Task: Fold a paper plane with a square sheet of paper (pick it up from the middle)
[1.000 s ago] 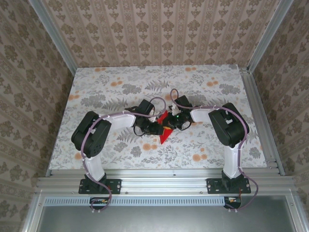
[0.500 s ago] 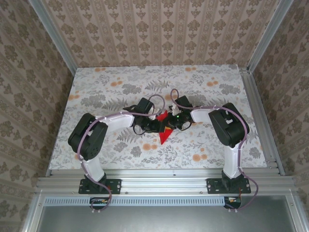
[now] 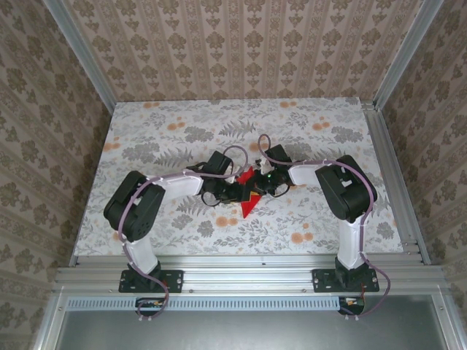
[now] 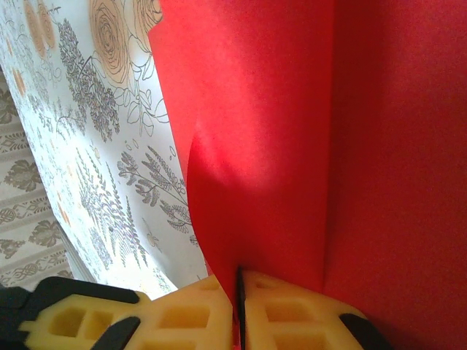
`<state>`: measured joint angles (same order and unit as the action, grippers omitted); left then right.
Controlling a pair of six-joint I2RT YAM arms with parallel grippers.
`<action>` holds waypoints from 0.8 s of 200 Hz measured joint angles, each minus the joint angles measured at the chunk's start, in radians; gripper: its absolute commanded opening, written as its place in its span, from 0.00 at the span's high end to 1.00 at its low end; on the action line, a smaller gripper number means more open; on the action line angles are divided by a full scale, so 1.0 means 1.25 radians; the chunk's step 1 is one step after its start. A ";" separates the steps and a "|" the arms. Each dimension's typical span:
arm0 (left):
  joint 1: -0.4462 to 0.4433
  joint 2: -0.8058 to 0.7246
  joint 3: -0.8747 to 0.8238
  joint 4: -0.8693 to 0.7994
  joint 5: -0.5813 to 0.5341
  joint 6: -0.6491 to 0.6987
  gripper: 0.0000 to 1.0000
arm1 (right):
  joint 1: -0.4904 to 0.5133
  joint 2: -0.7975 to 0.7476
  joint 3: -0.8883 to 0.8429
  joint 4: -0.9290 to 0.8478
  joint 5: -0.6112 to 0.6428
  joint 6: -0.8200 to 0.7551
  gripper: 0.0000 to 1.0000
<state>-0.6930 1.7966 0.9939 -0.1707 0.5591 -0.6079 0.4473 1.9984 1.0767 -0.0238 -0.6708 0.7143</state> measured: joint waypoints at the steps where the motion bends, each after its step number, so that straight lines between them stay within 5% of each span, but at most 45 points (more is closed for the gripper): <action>1: 0.000 0.001 0.000 0.001 0.001 -0.002 0.60 | 0.000 0.000 0.000 0.000 0.000 0.000 0.86; 86: -0.005 0.031 -0.001 0.031 0.009 -0.025 0.85 | -0.004 0.000 -0.008 0.016 -0.012 0.001 0.86; 160: 0.001 0.031 -0.001 0.014 -0.005 -0.013 0.94 | -0.004 0.000 -0.008 0.016 -0.012 0.000 0.86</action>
<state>-0.6922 1.8359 0.9932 -0.1528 0.5522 -0.6247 0.4419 1.9984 1.0664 -0.0032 -0.6861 0.7147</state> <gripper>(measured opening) 0.075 0.138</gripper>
